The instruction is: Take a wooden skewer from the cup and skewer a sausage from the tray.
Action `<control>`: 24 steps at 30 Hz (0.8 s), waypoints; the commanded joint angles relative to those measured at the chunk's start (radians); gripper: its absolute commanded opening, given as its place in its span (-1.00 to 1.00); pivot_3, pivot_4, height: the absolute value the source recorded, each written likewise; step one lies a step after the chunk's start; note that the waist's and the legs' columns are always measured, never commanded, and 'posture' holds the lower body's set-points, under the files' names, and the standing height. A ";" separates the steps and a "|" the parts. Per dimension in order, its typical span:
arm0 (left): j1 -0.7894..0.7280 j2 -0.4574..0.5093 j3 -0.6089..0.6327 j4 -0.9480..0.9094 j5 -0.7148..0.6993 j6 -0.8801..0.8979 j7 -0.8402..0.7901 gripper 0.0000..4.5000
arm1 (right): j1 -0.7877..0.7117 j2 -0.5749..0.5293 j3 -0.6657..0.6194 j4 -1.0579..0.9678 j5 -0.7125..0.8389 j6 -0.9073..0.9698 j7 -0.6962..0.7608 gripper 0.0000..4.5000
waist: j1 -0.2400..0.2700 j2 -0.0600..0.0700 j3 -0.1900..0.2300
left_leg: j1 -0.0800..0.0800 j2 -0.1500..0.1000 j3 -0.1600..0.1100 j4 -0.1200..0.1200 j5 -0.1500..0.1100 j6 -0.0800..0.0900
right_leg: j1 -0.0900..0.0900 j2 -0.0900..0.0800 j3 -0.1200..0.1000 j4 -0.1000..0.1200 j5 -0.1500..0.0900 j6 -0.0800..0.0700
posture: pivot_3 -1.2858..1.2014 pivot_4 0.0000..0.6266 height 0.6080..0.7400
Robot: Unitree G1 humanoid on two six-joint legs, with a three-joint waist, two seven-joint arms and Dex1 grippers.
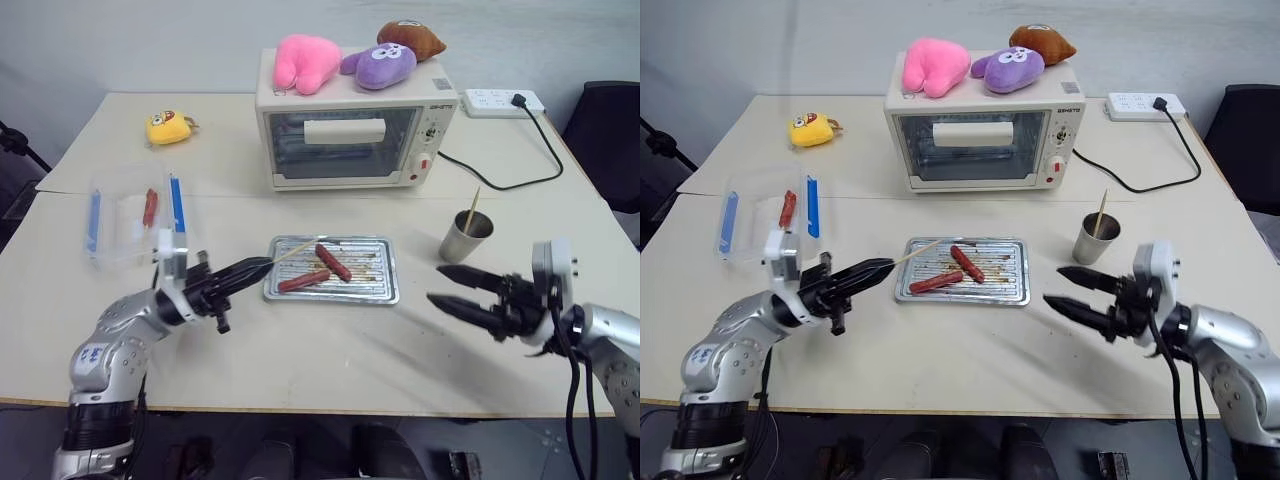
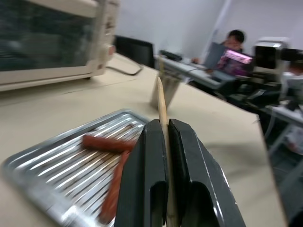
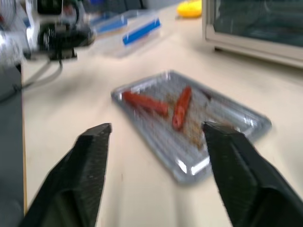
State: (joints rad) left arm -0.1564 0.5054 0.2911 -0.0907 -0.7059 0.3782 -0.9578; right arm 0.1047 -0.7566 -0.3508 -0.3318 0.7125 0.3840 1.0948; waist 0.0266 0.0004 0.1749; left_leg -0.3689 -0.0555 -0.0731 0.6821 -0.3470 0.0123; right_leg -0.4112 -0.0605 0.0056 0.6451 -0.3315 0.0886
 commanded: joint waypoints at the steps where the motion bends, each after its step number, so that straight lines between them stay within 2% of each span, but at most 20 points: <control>1: 0.055 -0.001 0.103 0.023 0.011 -0.066 0.060 -1.00 | 0.083 -0.007 -0.068 0.067 -0.088 -0.152 0.065 0.98 | 0.000 0.000 0.000 | 0.000 0.000 0.000 0.000 0.000 0.000 | 0.000 0.000 0.000 0.000 0.000 0.000 | 0.03 -0.52 1.00; 7: 0.099 -0.033 0.125 -0.012 0.008 -0.071 0.136 -1.00 | 0.029 0.006 0.010 0.052 -0.177 -0.191 -0.011 0.98 | -0.005 0.000 0.000 | 0.002 0.000 0.000 0.000 0.000 0.000 | 0.001 0.000 0.001 0.001 0.000 0.000 | 0.03 -0.52 1.00; 11: 0.099 -0.044 0.100 -0.032 0.012 -0.070 0.157 -1.00 | -0.225 0.032 0.180 -0.079 -0.098 0.086 -0.175 0.98 | -0.016 0.000 0.000 | 0.002 0.000 0.000 0.000 0.000 -0.001 | 0.000 0.000 0.001 0.002 0.000 0.000 | 0.03 -0.52 1.00; 14: 0.091 -0.046 0.091 -0.029 0.014 -0.071 0.170 -1.00 | -0.374 0.052 0.269 -0.087 -0.131 0.250 -0.299 0.98 | -0.012 0.000 0.000 | 0.001 0.001 -0.001 0.000 0.001 -0.002 | -0.001 0.000 0.000 0.002 0.000 0.000 | 0.03 -0.52 1.00; 18: 0.086 -0.059 0.077 -0.044 0.019 -0.071 0.188 -1.00 | -0.687 0.188 0.470 0.019 -0.225 0.475 -0.475 0.98 | -0.008 0.000 0.000 | -0.001 0.000 -0.002 0.000 0.000 -0.002 | -0.002 0.000 -0.001 0.000 0.000 -0.001 | 0.03 -0.52 1.00; 21: 0.087 -0.065 0.075 -0.059 0.012 -0.070 0.197 -1.00 | -0.819 0.237 0.569 0.113 -0.305 0.618 -0.554 0.98 | -0.006 -0.001 0.000 | -0.002 0.000 -0.002 0.000 0.001 -0.002 | -0.003 0.000 -0.001 0.002 0.000 -0.001 | 0.03 -0.52 1.00; 24: 0.098 -0.069 0.075 -0.073 0.009 -0.070 0.207 -1.00 | -0.913 0.317 0.632 0.203 -0.355 0.643 -0.595 0.98 | -0.005 -0.001 0.000 | -0.003 -0.001 -0.002 -0.001 0.000 -0.002 | -0.004 0.000 -0.001 0.000 0.000 -0.001 | 0.03 -0.52 1.00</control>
State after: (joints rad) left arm -0.0662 0.4372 0.3549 -0.1186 -0.6869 0.3211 -0.7568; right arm -0.7692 -0.4754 0.2604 -0.1504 0.3858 1.0113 0.5281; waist 0.0214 -0.0005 0.1744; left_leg -0.3721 -0.0566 -0.0750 0.6816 -0.3467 0.0110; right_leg -0.4154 -0.0611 0.0045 0.6455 -0.3320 0.0876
